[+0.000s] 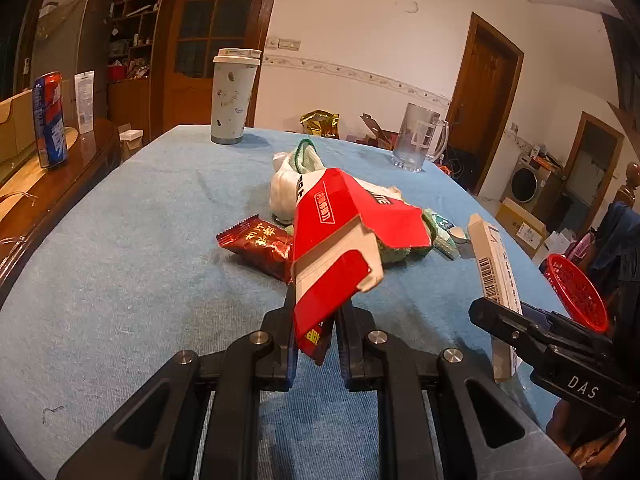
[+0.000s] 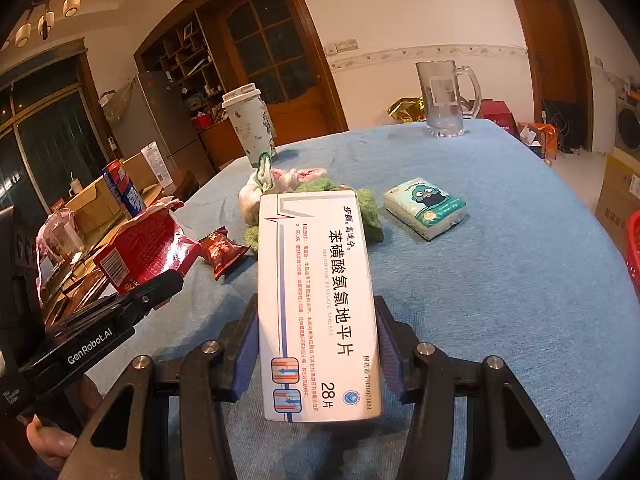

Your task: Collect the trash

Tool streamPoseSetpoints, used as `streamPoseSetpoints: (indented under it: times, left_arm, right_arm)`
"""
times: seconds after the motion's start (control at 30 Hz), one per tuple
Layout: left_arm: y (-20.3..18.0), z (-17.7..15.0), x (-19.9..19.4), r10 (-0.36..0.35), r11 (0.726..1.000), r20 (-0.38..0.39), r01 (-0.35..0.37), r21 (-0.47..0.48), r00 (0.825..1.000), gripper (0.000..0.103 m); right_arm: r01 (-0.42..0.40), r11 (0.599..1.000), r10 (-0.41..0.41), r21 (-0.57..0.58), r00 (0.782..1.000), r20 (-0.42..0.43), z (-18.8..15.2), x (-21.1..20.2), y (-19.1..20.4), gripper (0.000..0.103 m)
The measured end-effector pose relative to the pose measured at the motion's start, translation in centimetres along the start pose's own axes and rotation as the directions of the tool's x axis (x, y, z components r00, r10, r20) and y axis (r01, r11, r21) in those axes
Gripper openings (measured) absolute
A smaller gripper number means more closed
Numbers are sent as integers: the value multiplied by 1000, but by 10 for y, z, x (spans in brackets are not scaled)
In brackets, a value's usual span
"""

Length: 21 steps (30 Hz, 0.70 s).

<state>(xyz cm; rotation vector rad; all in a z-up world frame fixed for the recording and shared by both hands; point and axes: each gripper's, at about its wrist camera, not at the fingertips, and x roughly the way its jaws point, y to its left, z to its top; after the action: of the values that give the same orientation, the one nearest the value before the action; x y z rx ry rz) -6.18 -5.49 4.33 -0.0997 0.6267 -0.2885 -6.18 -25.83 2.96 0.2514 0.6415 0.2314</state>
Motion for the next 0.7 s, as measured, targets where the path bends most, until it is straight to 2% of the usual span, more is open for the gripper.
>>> streamPoseSetpoints:
  times: [0.5,0.7]
  left_arm:
    - [2,0,2,-9,1000,-8,9,16,1000,15]
    - [0,-1,3,-6,1000,-10,6,25,1000,15]
  right_arm:
    - [-8,1000,8,-1,1000,1,0,-3,-1,56]
    - [25,1000,-25,10,1000,-15,1,0,-3,56]
